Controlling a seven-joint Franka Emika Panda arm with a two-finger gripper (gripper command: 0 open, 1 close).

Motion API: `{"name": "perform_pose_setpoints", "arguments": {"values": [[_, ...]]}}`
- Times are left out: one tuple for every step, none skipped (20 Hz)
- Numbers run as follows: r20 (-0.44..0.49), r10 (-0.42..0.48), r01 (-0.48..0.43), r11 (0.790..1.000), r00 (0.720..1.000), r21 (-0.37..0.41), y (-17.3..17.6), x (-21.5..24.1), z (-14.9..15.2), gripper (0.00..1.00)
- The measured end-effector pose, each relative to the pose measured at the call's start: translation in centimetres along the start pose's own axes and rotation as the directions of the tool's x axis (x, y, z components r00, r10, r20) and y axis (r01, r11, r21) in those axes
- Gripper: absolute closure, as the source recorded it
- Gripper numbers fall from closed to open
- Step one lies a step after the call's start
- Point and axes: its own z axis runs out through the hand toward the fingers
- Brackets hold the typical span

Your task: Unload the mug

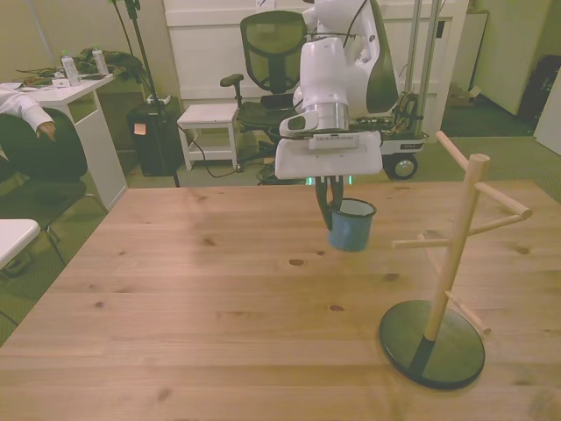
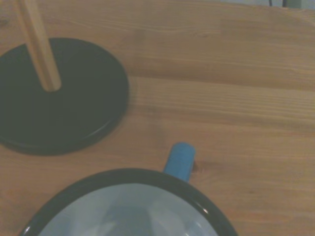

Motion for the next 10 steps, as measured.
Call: {"name": "perform_pose_setpoints", "arguments": {"values": [[0.007, -0.002, 0.003, 1.000, 1.000, -0.015, 0.3, -0.3, 0.1, 1.00], [0.009, -0.003, 0.003, 1.000, 1.000, -0.030, 0.6, -0.6, 0.1, 1.00], [0.015, 0.000, 0.000, 0.999, 1.000, -0.048, 0.9, -0.7, 0.3, 1.00], [0.024, 0.003, -0.001, 0.998, 1.000, -0.063, 1.0, -0.9, 0.4, 1.00], [0.033, 0.006, -0.004, 0.997, 0.999, -0.078, 1.1, -1.0, 0.5, 1.00], [0.041, 0.010, -0.006, 0.995, 0.999, -0.095, 1.3, -1.1, 0.6, 1.00], [0.050, 0.014, -0.009, 0.994, 0.999, -0.112, 1.4, -1.1, 0.7, 1.00], [0.057, 0.022, -0.014, 0.992, 0.998, -0.129, 1.6, -1.1, 0.9, 1.00], [0.062, 0.026, -0.017, 0.990, 0.998, -0.143, 1.7, -1.1, 1.0, 1.00], [0.067, 0.033, -0.023, 0.988, 0.997, -0.155, 1.7, -1.1, 1.2, 1.00]]}}
